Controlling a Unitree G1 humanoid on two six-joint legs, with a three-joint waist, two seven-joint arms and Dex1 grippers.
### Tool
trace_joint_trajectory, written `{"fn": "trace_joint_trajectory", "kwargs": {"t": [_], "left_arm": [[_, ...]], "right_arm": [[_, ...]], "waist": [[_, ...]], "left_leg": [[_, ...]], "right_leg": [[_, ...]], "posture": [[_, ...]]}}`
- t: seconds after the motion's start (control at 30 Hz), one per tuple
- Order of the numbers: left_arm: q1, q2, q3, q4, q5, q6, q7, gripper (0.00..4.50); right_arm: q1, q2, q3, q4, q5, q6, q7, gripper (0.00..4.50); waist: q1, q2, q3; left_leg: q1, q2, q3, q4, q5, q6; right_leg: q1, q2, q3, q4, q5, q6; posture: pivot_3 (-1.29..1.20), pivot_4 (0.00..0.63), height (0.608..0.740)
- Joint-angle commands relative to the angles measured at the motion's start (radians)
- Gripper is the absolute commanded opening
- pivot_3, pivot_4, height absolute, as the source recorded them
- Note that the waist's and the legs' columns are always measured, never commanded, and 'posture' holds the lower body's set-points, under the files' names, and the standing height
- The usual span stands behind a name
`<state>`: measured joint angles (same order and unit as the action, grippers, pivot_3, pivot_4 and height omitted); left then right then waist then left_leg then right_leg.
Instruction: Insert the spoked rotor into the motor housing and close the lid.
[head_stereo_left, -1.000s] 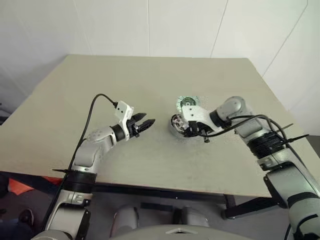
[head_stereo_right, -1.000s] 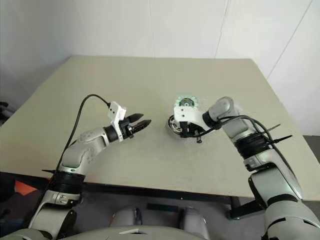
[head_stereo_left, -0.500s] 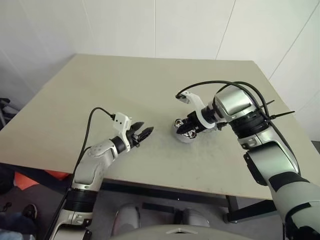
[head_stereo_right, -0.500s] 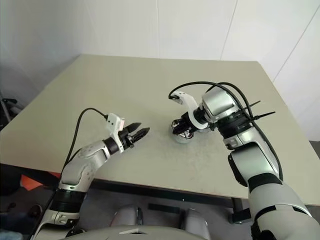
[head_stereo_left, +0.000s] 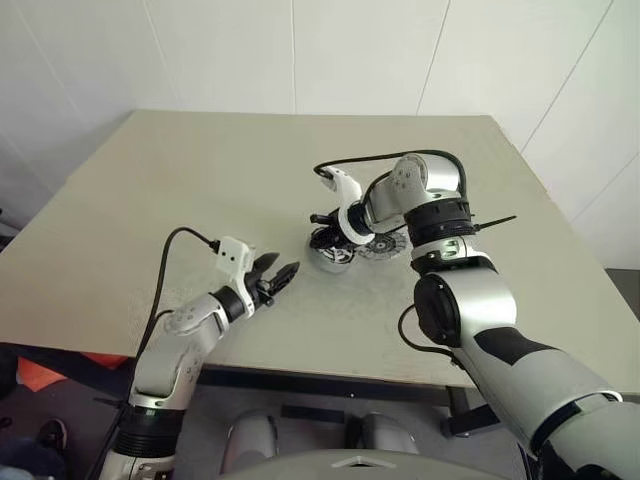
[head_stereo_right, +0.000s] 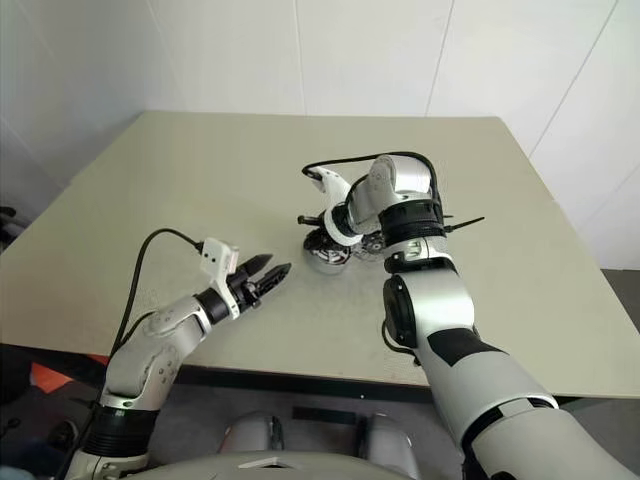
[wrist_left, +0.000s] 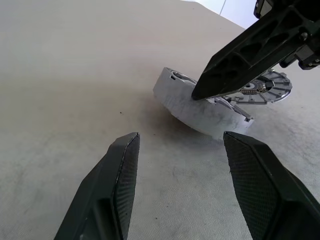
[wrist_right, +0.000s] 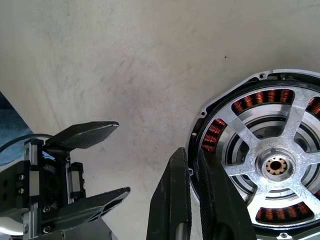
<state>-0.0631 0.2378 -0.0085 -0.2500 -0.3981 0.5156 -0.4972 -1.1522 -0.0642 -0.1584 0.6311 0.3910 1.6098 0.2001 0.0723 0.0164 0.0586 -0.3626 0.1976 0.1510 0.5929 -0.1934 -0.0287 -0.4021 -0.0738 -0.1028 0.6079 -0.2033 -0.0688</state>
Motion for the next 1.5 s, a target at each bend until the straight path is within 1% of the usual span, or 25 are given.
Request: {"fn": "trace_joint_trajectory", "kwargs": {"t": [0.03,0.1,0.17,0.3,0.37,0.43,0.5,0.53,0.6,0.63,0.67,0.73,0.83,0.93,1.03,1.07,1.1,1.17,1.23,1.3,1.43,1.47,1.5], "left_arm": [[-0.003,0.017,0.029,-0.038,-0.02,0.0,0.004,2.82],[-0.004,0.02,0.031,-0.036,-0.021,0.0,0.003,2.82],[-0.014,0.02,0.025,-0.028,-0.019,0.0,0.001,2.82],[-0.049,0.022,0.019,0.01,-0.016,-0.009,-0.014,2.82],[-0.079,0.026,0.015,0.033,-0.015,-0.012,-0.029,2.82],[-0.113,0.03,0.018,0.059,-0.022,-0.014,-0.048,2.82],[-0.147,0.033,0.023,0.088,-0.032,-0.015,-0.07,2.82],[-0.163,0.034,0.027,0.1,-0.038,-0.015,-0.081,2.82],[-0.201,0.041,0.037,0.13,-0.05,-0.01,-0.104,2.82],[-0.22,0.046,0.039,0.149,-0.05,-0.012,-0.114,2.82],[-0.241,0.056,0.044,0.176,-0.048,-0.016,-0.127,2.82],[-0.277,0.08,0.053,0.226,-0.046,-0.026,-0.156,2.82],[-0.327,0.098,0.061,0.286,-0.049,-0.032,-0.191,2.82],[-0.369,0.118,0.042,0.343,-0.033,-0.038,-0.24,2.82],[-0.41,0.131,0.026,0.402,-0.013,-0.054,-0.276,2.82],[-0.427,0.129,0.024,0.419,-0.01,-0.058,-0.283,2.82],[-0.442,0.126,0.021,0.431,-0.005,-0.063,-0.286,2.82],[-0.465,0.12,0.014,0.45,0.002,-0.071,-0.29,2.82],[-0.476,0.115,0.006,0.458,0.006,-0.074,-0.296,2.82],[-0.473,0.11,0.0,0.455,0.011,-0.077,-0.296,2.82],[-0.47,0.104,0.017,0.456,0.013,-0.082,-0.28,2.82],[-0.465,0.104,0.02,0.448,0.012,-0.079,-0.275,2.82],[-0.462,0.104,0.022,0.442,0.011,-0.077,-0.273,2.82]], "right_arm": [[0.021,0.0,0.007,-0.073,0.106,0.005,-0.081,0.92],[0.011,0.005,-0.017,-0.085,0.143,0.005,-0.122,1.59],[-0.011,-0.012,-0.019,-0.082,0.207,0.005,-0.153,2.22],[-0.086,-0.062,-0.014,-0.051,0.348,0.005,-0.211,2.22],[-0.127,-0.097,-0.017,-0.096,0.387,0.005,-0.185,2.22],[-0.145,-0.142,0.012,-0.195,0.357,-0.034,-0.092,2.22],[-0.114,-0.246,0.144,-0.296,0.288,-0.237,0.115,2.22],[-0.081,-0.317,0.233,-0.34,0.215,-0.381,0.21,2.22],[0.023,-0.505,0.431,-0.418,-0.019,-0.757,0.374,2.22],[0.072,-0.586,0.492,-0.434,-0.113,-0.891,0.41,2.22],[0.122,-0.644,0.511,-0.439,-0.168,-0.964,0.422,2.22],[0.203,-0.718,0.512,-0.426,-0.262,-1.041,0.382,2.22],[0.342,-0.794,0.452,-0.458,-0.34,-1.058,0.329,2.22],[0.492,-0.846,0.389,-0.553,-0.368,-1.018,0.309,1.64],[0.59,-0.852,0.358,-0.616,-0.388,-0.989,0.306,0.64],[0.623,-0.845,0.356,-0.644,-0.384,-0.978,0.319,0.22],[0.655,-0.839,0.363,-0.674,-0.383,-0.968,0.335,0.01],[0.707,-0.808,0.378,-0.733,-0.36,-0.937,0.372,0.01],[0.731,-0.732,0.377,-0.772,-0.328,-0.897,0.378,0.01],[0.728,-0.657,0.391,-0.783,-0.323,-0.871,0.374,0.01],[0.69,-0.55,0.394,-0.762,-0.331,-0.853,0.359,0.01],[0.671,-0.525,0.395,-0.752,-0.331,-0.852,0.356,0.01],[0.658,-0.509,0.395,-0.746,-0.332,-0.851,0.356,0.01]], "waist": [[0.001,0.0,0.0],[0.001,0.001,0.001],[0.003,0.001,0.001],[0.008,0.001,0.001],[0.012,0.001,0.001],[0.022,0.001,0.001],[0.031,0.001,0.001],[0.039,0.001,0.001],[0.059,-0.001,-0.001],[0.07,-0.004,-0.002],[0.08,-0.005,-0.003],[0.081,-0.005,-0.002],[0.077,-0.004,-0.002],[0.074,-0.003,-0.003],[0.06,-0.003,-0.003],[0.056,-0.003,-0.003],[0.055,-0.003,-0.003],[0.053,-0.003,-0.003],[0.049,-0.003,-0.003],[0.045,-0.001,-0.004],[0.051,-0.001,-0.004],[0.052,-0.001,-0.004],[0.052,-0.001,-0.004]], "left_leg": [[0.0,0.0,0.0,0.0,0.0,0.0],[0.001,0.0,0.0,0.0,0.0,-0.001],[0.001,0.0,0.0,0.0,0.001,-0.001],[0.001,0.0,0.0,0.0,0.001,-0.001],[0.001,0.0,0.0,0.0,0.001,-0.001],[0.0,0.0,0.0,0.0,0.001,-0.001],[-0.001,0.0,0.0,0.0,0.001,-0.001],[-0.002,-0.001,0.0,0.0,0.001,-0.001],[-0.003,-0.001,-0.001,0.001,0.0,0.0],[-0.004,-0.001,-0.001,0.002,-0.001,0.002],[-0.004,-0.001,0.0,0.003,-0.001,0.002],[-0.004,-0.004,0.0,0.003,-0.002,0.003],[-0.005,-0.006,-0.001,0.003,-0.001,0.003],[-0.005,-0.007,-0.001,0.003,-0.002,0.003],[-0.004,-0.006,0.0,0.003,-0.002,0.004],[-0.004,-0.006,0.0,0.003,-0.002,0.004],[-0.004,-0.006,0.001,0.003,-0.002,0.004],[-0.003,-0.006,0.0,0.003,-0.002,0.004],[-0.002,-0.006,0.0,0.003,-0.002,0.005],[-0.002,-0.006,0.001,0.004,-0.002,0.005],[-0.001,-0.006,0.0,0.004,-0.002,0.005],[-0.001,-0.006,0.0,0.004,-0.002,0.005],[-0.001,-0.006,0.0,0.005,-0.002,0.005]], "right_leg": [[0.0,0.0,0.0,0.0,0.0,0.0],[0.0,0.0,0.0,0.001,0.0,0.0],[0.0,0.0,0.0,0.001,0.0,0.0],[0.0,0.0,0.0,0.001,0.0,0.0],[0.0,0.0,0.0,0.001,0.0,0.0],[0.0,0.0,0.0,0.0,0.0,0.001],[0.0,0.0,0.0,-0.001,0.0,0.001],[0.0,0.0,0.0,-0.001,0.0,0.002],[0.0,-0.001,-0.001,-0.002,0.001,0.004],[0.001,-0.001,-0.001,-0.003,0.0,0.005],[0.002,-0.002,-0.001,-0.003,0.0,0.006],[0.003,-0.003,-0.001,-0.003,0.0,0.008],[0.0,-0.003,0.001,0.0,0.001,0.008],[0.0,-0.003,0.002,0.0,0.0,0.007],[0.0,-0.002,0.005,0.0,0.0,0.007],[0.0,-0.002,0.005,0.0,0.0,0.007],[0.001,-0.002,0.005,0.0,0.0,0.007],[0.002,-0.002,0.005,0.0,0.0,0.007],[0.003,-0.002,0.005,0.0,0.0,0.006],[0.003,-0.002,0.005,0.0,0.0,0.006],[0.002,-0.002,0.005,0.001,0.001,0.005],[0.002,-0.002,0.005,0.0,0.001,0.004],[0.002,-0.002,0.005,0.0,0.004,0.0]], "posture": [[0.0,0.0,0.74],[0.0,0.0,0.74],[0.0,0.0,0.74],[0.0,0.0,0.74],[0.0,0.0,0.74],[0.0,0.0,0.74],[0.0,0.0,0.74],[0.0,0.0,0.74],[0.0,0.0,0.74],[0.0,0.0,0.74],[0.0,0.0,0.74],[0.0,0.0,0.74],[0.0,0.0,0.74],[0.0,0.0,0.74],[0.0,0.0,0.74],[0.0,0.0,0.74],[0.0,0.0,0.74],[0.0,0.0,0.74],[0.0,0.0,0.74],[0.0,0.0,0.74],[0.0,0.0,0.74],[0.0,0.0,0.74],[0.0,0.0,0.74]]}}
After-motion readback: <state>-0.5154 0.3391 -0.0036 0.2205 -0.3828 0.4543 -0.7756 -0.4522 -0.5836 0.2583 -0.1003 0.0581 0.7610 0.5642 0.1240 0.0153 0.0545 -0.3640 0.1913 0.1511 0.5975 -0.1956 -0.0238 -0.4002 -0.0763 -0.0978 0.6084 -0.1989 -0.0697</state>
